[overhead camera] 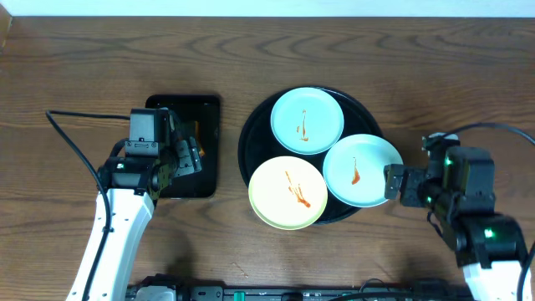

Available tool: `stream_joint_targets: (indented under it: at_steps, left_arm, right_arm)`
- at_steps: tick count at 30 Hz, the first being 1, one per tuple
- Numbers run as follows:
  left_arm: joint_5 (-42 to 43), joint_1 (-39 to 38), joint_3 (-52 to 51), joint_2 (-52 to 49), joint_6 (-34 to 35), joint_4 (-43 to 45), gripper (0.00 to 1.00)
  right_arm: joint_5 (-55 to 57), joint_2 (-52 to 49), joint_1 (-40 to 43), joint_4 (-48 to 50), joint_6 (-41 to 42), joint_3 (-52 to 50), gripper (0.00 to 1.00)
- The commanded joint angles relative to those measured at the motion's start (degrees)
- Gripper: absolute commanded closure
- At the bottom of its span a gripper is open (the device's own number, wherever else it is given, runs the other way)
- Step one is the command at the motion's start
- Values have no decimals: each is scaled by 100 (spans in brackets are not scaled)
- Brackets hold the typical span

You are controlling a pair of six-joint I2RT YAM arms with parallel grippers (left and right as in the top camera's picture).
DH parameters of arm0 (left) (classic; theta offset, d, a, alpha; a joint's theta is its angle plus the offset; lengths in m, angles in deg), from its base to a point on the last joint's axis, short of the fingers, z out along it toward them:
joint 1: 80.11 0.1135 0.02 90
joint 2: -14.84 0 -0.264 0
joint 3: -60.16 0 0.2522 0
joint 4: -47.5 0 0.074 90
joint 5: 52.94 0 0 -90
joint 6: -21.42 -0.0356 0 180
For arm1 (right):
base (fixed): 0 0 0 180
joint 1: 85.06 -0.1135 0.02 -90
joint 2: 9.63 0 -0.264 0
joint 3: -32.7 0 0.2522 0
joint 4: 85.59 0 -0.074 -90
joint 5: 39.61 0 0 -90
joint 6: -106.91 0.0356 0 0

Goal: Clean dirty plates on tray and stack at the side

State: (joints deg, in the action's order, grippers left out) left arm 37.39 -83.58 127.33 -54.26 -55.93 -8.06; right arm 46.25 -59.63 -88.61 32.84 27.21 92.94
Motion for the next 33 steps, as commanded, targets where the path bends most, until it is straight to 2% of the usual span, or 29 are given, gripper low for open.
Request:
stream_joint_targets:
  at_steps: [1,5,9,13,18,28,33]
  left_arm:
    - [118,28,205,63,-9,-42,20]
    - [293,31,205,76,-13,-101,21]
    - [278,31,348,46,-13,-59,21]
    - [-212,31,708,-142,-7,-162,21]
    - [-483,31,1099,-769,13,-188,21]
    - [-487,28,1099,-2236,46,367,32]
    - [-487,28,1102,-2750,229,621,33]
  right_arm:
    - [-236,-168,57,-31,39,210,1]
    - [-501,-208,57,216,20,210,1]
    - [-667,-227,57,597,-354,210,1]
    - [-667,-365,57,741,-354,210,1]
    - [-669,-610,57,756,-352,210,1]
    - [-669,-691,57,754,-352,210,1]
    - [-671,-691,57,754,-352,210,1]
